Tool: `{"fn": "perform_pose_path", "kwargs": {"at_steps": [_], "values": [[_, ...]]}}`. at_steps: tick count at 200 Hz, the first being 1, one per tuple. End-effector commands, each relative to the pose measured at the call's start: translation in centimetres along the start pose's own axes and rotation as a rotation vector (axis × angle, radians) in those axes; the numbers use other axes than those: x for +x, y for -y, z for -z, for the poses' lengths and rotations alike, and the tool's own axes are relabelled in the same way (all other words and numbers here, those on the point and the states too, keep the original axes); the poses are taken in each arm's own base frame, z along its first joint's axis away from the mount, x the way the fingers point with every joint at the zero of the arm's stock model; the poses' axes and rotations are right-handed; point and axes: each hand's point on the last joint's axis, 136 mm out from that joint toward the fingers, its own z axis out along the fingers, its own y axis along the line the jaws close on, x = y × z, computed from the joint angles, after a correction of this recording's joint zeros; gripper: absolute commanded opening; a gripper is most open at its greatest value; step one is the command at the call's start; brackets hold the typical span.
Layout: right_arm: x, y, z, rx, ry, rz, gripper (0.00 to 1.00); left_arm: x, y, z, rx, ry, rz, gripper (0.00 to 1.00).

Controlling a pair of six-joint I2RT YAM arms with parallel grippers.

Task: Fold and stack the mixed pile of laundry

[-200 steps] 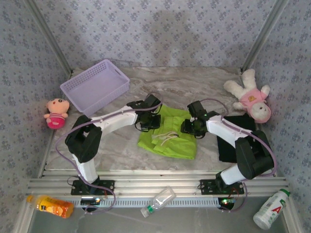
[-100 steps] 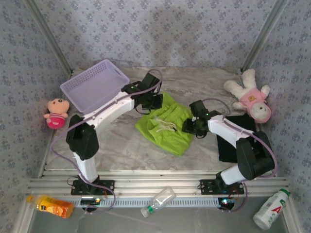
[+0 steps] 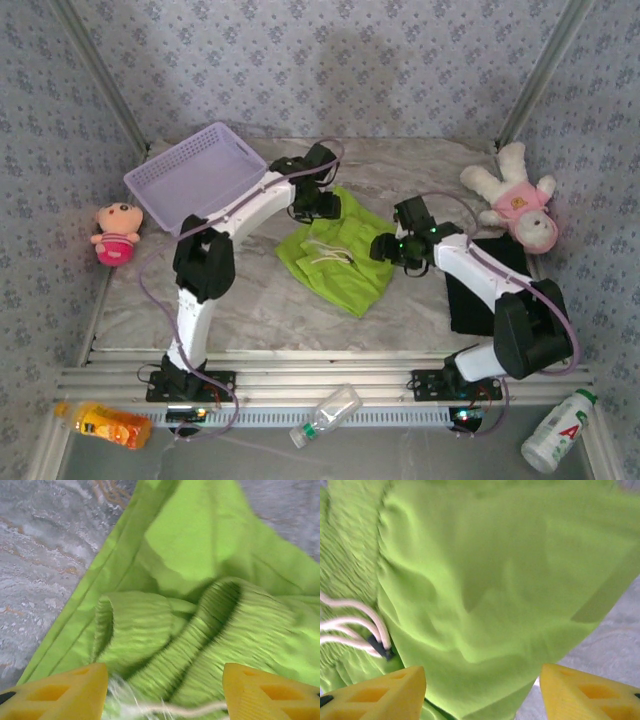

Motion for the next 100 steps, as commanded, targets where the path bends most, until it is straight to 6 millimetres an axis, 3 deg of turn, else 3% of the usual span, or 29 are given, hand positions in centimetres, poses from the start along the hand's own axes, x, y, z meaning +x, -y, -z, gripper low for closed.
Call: {"fn": "perform_pose_path", "kwargs": {"at_steps": [1,25,52,71,100], "values": [[-2.0,0.9,0.5,0.036,0.007,0.049,0.63,1.3,1.5,5.6,0.052,0.039,-0.049,0.60],[-4.1,1.3,-0.5,0.029,0.004,0.058,0.62,5.7,4.3,5.2,0.165,-0.011,-0.091,0.53],[-5.9,0.8,-2.8,0.005,-0.016,0.081,0.59,11.9,6.1,1.6,0.228,-0.141,-0.126,0.45],[-5.9,0.8,-4.9,0.002,-0.080,0.071,0.52,14.5,5.6,-1.0,0.178,-0.195,-0.148,0.45],[-4.4,3.1,-6.7,0.106,-0.158,-0.001,0.46,15.8,2.4,-4.3,0.029,-0.248,-0.156,0.45]]}}
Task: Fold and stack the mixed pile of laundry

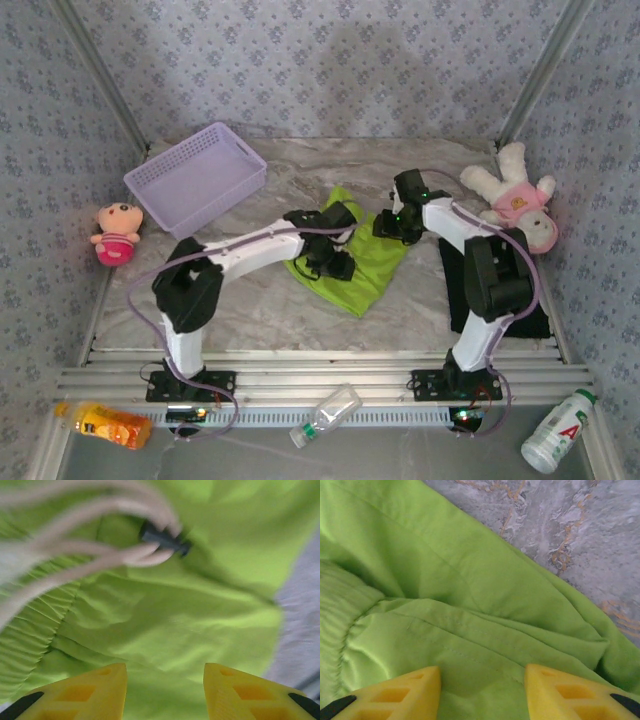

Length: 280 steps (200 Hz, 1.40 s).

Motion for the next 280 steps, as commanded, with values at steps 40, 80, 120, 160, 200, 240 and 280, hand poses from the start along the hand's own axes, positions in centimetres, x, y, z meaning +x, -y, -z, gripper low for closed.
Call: {"fn": "perform_pose_path", "kwargs": {"at_steps": [40,80,120,160,200,240,280], "values": [[6.3,3.7,-0.7,0.076,-0.145,-0.179,0.44,-1.2,-7.2,-3.0,-0.247,-0.078,0.009,0.44],[7.7,2.0,1.8,-0.023,-0.103,-0.232,0.46,-6.8,-8.0,-0.7,-0.305,-0.008,-0.046,0.54],[6.7,1.9,6.4,-0.043,-0.015,-0.226,0.59,-9.7,-5.5,5.1,-0.250,0.103,-0.100,0.71],[8.7,2.0,6.8,-0.077,-0.011,-0.180,0.69,-5.3,-5.2,7.0,-0.140,0.121,-0.013,0.73],[11.6,2.5,4.9,-0.108,-0.062,-0.177,0.66,-1.0,-6.4,4.3,-0.047,0.134,0.122,0.70],[11.7,2.8,3.6,-0.113,-0.060,-0.196,0.66,-1.8,-6.6,1.4,-0.007,0.168,0.166,0.69],[10.9,3.8,2.7,-0.059,-0.030,-0.225,0.58,-3.0,-6.6,-1.4,-0.001,0.158,0.191,0.53]]}}
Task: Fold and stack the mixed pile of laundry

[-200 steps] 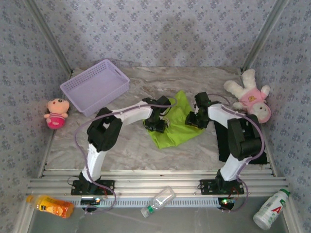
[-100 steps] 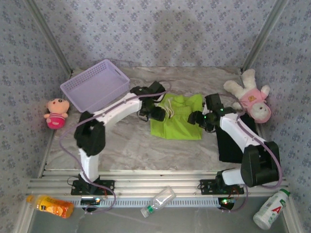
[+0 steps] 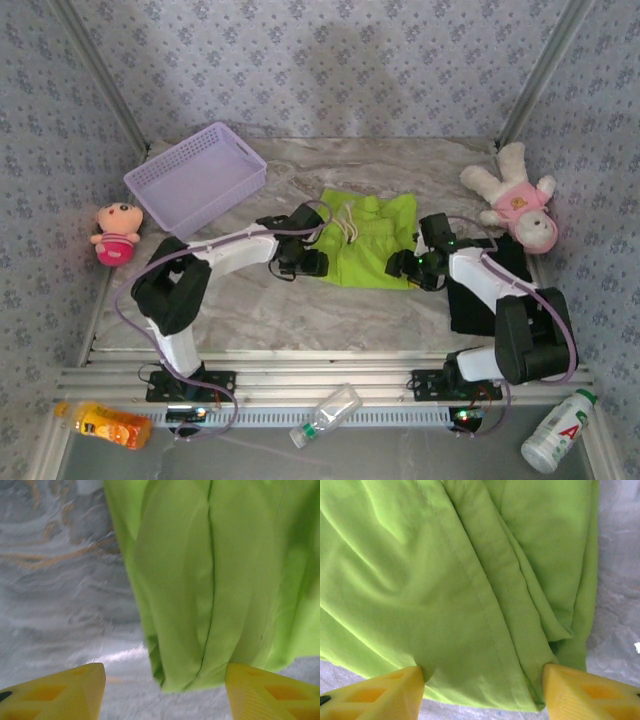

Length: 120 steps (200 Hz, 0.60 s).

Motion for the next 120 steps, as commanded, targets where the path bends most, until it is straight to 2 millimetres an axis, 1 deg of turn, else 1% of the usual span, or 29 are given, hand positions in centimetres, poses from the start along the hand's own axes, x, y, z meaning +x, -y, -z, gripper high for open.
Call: {"fn": "perform_pose_path", "kwargs": {"at_steps": [1,5,16,32,39,43,52,67,88,102,112,120], "values": [[-0.5,0.7,-0.7,0.028,0.020,-0.021,0.57,-1.9,1.4,-1.2,0.053,0.036,0.026,0.52],[-0.5,0.8,-0.8,0.035,0.021,-0.022,0.54,-1.9,1.5,-1.4,0.057,0.033,0.025,0.47],[-0.5,1.2,-1.0,0.050,0.017,-0.026,0.42,-1.8,1.8,-1.8,0.069,0.017,0.029,0.35],[-0.4,1.5,-1.1,0.062,0.011,-0.022,0.20,-1.5,1.9,-2.1,0.075,-0.002,0.021,0.16],[-0.2,1.8,-1.0,0.078,0.003,-0.021,0.13,-1.2,1.8,-2.1,0.068,-0.011,0.015,0.07],[-0.1,1.9,-0.9,0.086,0.000,-0.024,0.09,-1.1,1.6,-2.1,0.059,-0.015,0.011,0.00],[-0.2,2.5,-0.4,0.118,0.009,-0.021,0.00,-0.8,0.6,-1.8,0.011,-0.024,-0.003,0.00],[-0.7,3.7,0.6,0.174,0.030,-0.008,0.00,-0.5,-1.3,-0.9,-0.082,-0.037,-0.035,0.00],[-1.3,4.8,1.9,0.209,0.052,0.008,0.00,0.1,-3.6,0.7,-0.215,-0.067,-0.104,0.00],[-1.7,5.2,2.2,0.215,0.060,0.003,0.00,0.3,-4.1,1.2,-0.244,-0.076,-0.131,0.00],[-1.5,4.9,2.1,0.188,0.050,0.002,0.00,0.4,-3.8,1.3,-0.231,-0.080,-0.134,0.00],[-2.1,4.6,1.9,0.178,0.070,0.003,0.00,0.5,-3.3,1.2,-0.215,-0.083,-0.134,0.00]]}}
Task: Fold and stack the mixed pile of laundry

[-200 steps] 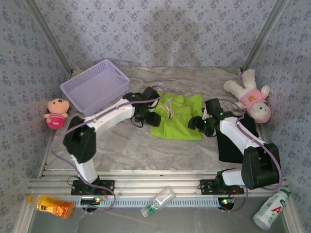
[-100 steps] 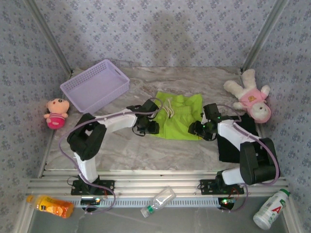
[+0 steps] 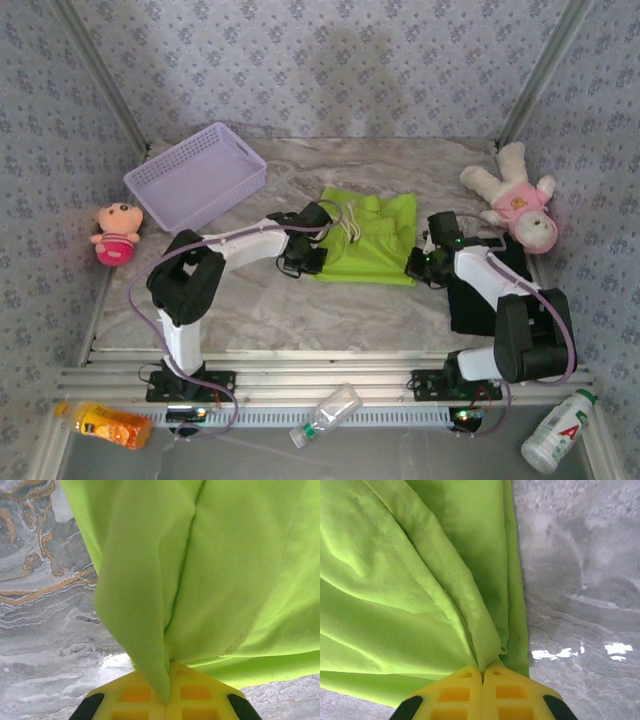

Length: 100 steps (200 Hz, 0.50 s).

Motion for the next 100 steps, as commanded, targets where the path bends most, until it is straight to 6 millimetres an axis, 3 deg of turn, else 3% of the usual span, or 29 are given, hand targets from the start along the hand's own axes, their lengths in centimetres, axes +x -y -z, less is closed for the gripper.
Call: {"fn": "perform_pose_path", "kwargs": {"at_steps": [1,13,24,39,49,57,78,100], "values": [[-0.5,1.8,0.7,0.080,0.016,0.010,0.00,1.5,-3.0,1.8,-0.139,-0.051,-0.040,0.00],[-0.4,0.7,0.5,0.043,0.009,0.020,0.00,1.4,-2.2,1.9,-0.132,-0.052,-0.048,0.04],[-0.2,-0.1,0.5,0.021,0.001,0.026,0.00,0.9,-1.5,2.3,-0.129,-0.049,-0.047,0.20],[-0.2,-0.5,1.2,0.015,-0.007,0.026,0.23,0.0,-0.7,3.7,-0.122,-0.033,-0.035,0.47],[-0.3,-0.9,2.2,0.011,-0.007,0.034,0.36,-1.0,-0.4,5.1,-0.117,-0.002,-0.025,0.53],[-0.7,-1.3,2.9,0.002,0.011,0.038,0.41,-1.9,-0.1,6.3,-0.114,0.031,-0.024,0.56],[-3.4,-2.9,4.6,-0.036,0.100,0.059,0.44,-4.0,0.7,8.5,-0.078,0.103,-0.030,0.54],[-6.5,-4.5,4.3,-0.073,0.140,0.087,0.44,-4.8,2.2,8.0,-0.011,0.117,-0.046,0.34]]}}
